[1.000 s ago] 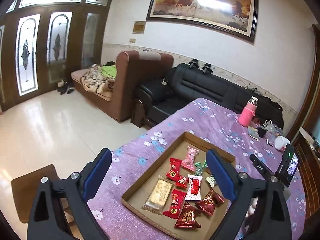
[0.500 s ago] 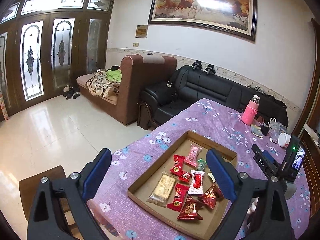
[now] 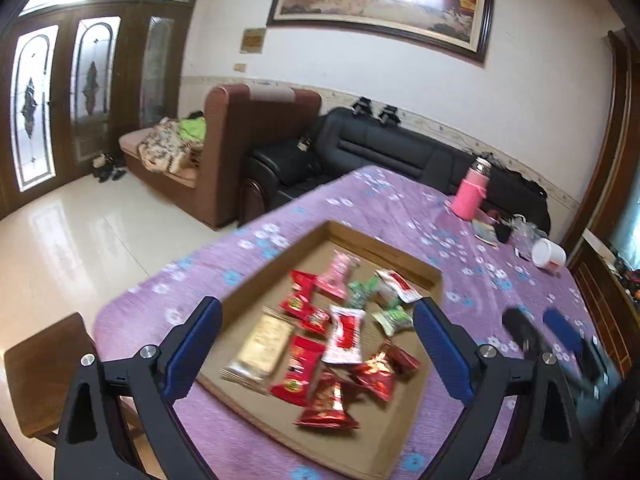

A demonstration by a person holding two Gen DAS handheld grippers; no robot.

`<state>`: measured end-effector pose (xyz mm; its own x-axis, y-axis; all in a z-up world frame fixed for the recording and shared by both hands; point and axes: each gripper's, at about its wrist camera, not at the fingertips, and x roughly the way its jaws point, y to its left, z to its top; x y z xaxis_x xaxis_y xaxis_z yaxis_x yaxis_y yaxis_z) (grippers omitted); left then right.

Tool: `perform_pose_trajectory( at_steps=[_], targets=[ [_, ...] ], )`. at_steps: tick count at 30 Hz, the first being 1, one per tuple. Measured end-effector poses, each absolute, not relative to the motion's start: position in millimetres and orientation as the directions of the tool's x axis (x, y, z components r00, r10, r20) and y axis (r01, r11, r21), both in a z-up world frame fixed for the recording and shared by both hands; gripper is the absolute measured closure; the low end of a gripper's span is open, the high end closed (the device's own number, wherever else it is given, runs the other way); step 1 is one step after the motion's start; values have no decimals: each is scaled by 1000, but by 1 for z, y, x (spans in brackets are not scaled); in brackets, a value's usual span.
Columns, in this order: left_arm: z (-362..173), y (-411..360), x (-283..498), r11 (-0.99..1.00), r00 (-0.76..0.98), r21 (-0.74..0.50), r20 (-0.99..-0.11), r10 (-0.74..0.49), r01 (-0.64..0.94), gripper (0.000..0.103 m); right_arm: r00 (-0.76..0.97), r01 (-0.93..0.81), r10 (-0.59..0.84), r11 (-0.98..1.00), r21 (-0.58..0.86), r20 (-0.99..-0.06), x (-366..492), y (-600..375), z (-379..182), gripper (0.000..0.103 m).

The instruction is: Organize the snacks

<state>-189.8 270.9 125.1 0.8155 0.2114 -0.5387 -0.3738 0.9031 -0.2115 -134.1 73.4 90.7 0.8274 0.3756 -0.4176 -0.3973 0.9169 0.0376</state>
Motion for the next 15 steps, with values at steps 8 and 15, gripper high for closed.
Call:
perform_pose_trajectory(
  at_steps=[8,15],
  targets=[
    [126,267,-201,908,815,-188,-534,226,-375,7,814,-286,288,955,83,-505,-145,61,78,27],
    [120,278,-197,902,787,-144,-556,266,-406,7,788,-326,292,945,35,-542,-151,93,74,27]
  ],
)
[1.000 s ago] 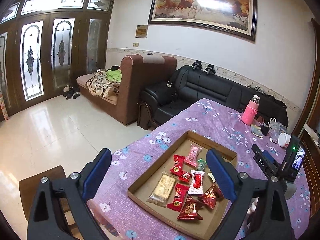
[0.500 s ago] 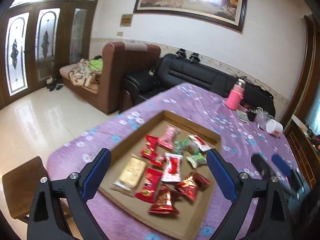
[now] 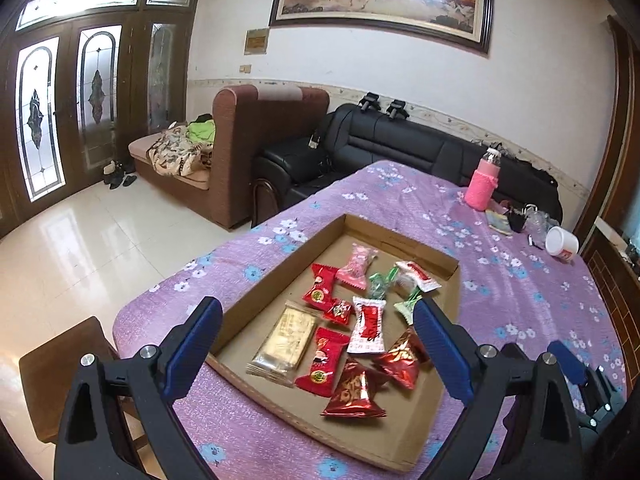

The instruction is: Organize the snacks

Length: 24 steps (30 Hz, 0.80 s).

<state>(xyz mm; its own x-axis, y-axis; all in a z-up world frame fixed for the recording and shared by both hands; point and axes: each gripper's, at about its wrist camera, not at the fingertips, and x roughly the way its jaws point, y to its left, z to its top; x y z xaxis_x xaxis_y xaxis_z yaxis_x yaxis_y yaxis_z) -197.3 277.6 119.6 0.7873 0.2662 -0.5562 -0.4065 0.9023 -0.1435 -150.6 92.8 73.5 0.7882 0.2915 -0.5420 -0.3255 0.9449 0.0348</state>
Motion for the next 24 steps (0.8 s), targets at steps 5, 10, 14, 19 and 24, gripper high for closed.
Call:
perform_pose_trajectory(
  at_steps=[5,10,14,19,24],
  targets=[
    [109,286,-189,906,773,-143,-584,248,-399,7,774,-366,317,930,21,-548,-144,116,76,27],
    [99,298,-182,899,752,-180,-626,208,-399,7,756,-395,326,919,2,-568,-141,131,70,27],
    [96,299,-182,896,748,-188,-632,203,-402,7,747,-407,330,913,-4,-576,-142,135,66,27],
    [97,295,-184,900,745,-180,-635,203,-398,7,746,-394,325,919,8,-581,-143,130,65,27],
    [103,288,-189,904,755,-177,-624,202,-389,7,742,-389,323,921,16,-588,-149,123,64,27]
  ],
)
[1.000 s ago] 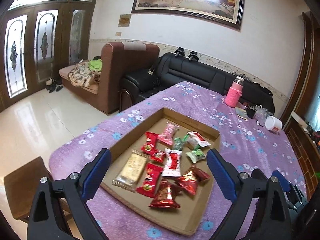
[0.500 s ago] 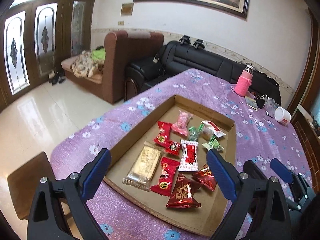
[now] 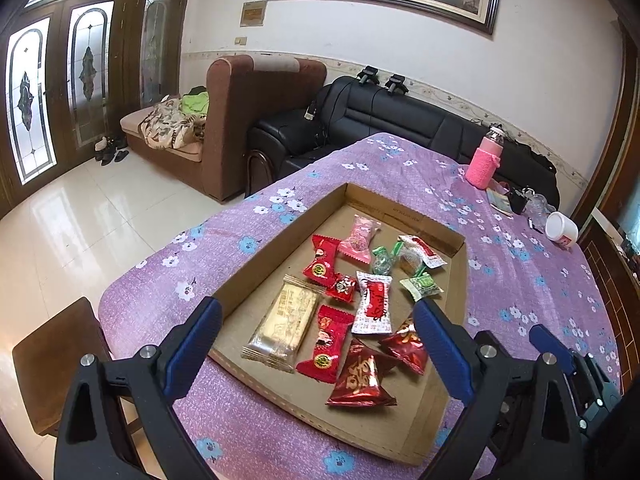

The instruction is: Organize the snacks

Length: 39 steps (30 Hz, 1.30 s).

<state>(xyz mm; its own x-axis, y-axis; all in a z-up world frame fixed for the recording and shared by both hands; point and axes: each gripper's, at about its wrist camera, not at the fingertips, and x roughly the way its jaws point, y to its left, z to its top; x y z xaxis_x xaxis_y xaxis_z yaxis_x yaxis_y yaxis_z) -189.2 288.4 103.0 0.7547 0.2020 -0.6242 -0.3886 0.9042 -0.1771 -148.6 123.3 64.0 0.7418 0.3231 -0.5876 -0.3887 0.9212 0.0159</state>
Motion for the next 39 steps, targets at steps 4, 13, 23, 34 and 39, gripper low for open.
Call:
perform_pose_trajectory(
  at_steps=[4,13,23,34,39],
  targets=[
    [107,278,-195,910,763,-177,-617,194,-374,7,742,-381,328,924,35,-584,-154,113,65,27],
    [123,250,-212,922,794,-129,-561,236,-365,7,757,-371,340,927,62,-558,-168,93,72,27],
    [158,227,-243,879,825,-69,-388,412,-471,0,769,-364,359,926,99,-529,-172,70,76,26],
    [134,226,-207,892,757,-54,-553,348,-449,0,747,-400,379,912,86,-546,-166,68,65,26],
    [123,225,-196,899,734,-53,-599,319,-434,0,735,-417,387,905,79,-556,-163,73,61,26]
  ],
)
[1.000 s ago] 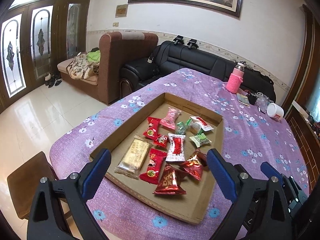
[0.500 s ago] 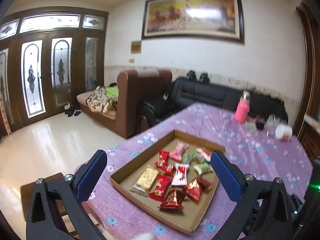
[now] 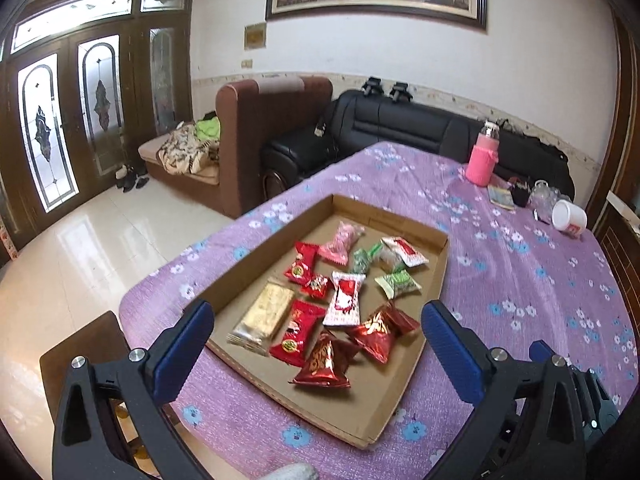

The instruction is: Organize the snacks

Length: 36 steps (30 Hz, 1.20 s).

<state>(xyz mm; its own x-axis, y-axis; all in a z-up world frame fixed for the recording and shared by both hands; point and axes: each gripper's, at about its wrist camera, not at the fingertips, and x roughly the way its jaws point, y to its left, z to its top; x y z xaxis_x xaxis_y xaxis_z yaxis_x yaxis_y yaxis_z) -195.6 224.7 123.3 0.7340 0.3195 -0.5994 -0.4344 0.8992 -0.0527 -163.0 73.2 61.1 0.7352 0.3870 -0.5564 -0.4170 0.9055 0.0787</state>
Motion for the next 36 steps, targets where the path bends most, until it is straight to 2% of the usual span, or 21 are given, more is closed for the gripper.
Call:
perform_pose_trajectory(
  at_steps=[13,36],
  targets=[
    [112,232,-189,897,710,-71,-640,295,-436,0,725,-419,379,905,69,-575,-160,81,56,26],
    [106,232,-189,900,701,-83,-659,272,-427,0,717,-432,383,900,60,-582,-164,87,54,24]
  ],
)
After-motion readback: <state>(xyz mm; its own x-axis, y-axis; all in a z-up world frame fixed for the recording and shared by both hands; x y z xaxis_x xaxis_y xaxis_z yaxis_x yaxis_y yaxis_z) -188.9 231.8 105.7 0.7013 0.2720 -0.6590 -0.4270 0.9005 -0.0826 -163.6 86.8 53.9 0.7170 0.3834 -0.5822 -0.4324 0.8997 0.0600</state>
